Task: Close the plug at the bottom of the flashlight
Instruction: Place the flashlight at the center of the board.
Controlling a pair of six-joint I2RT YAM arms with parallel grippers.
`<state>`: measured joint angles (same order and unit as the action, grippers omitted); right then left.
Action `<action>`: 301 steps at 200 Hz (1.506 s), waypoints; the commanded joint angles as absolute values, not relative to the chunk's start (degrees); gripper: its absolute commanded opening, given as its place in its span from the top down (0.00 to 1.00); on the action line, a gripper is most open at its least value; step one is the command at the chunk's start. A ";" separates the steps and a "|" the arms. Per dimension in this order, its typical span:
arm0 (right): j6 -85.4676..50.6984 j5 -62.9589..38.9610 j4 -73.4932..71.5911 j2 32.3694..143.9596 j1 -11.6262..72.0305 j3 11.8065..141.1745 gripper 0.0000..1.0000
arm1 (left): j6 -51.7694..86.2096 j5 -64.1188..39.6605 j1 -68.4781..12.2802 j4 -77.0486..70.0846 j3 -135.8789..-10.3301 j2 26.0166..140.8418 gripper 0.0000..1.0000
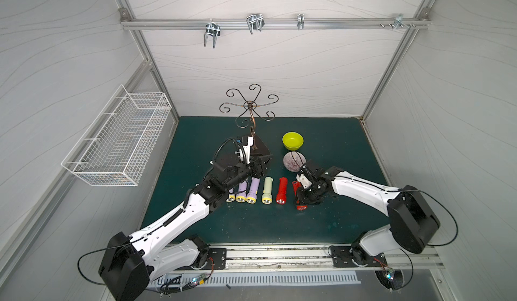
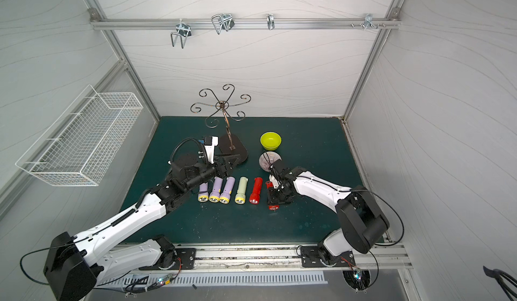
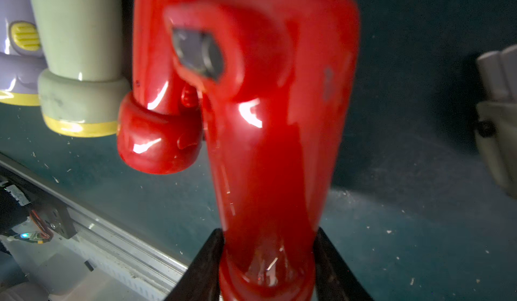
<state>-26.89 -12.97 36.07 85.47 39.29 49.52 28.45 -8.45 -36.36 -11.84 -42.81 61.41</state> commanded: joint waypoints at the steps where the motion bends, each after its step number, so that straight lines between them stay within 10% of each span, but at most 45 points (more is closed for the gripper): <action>1: -25.99 -16.15 33.59 87.57 37.72 48.93 0.91 | 27.16 -7.82 -36.04 -13.27 -43.15 62.10 0.33; 120: -26.63 -19.14 30.72 91.34 34.49 48.87 0.38 | 27.07 -8.25 -36.02 -13.99 -43.15 63.72 0.31; 301: -23.89 -21.71 42.14 73.23 25.72 53.47 0.34 | 29.09 -10.78 -35.99 -14.32 -43.62 64.23 0.31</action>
<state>-25.87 -21.34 36.47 77.47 28.95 52.66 28.40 -9.08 -36.36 -11.86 -42.70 63.53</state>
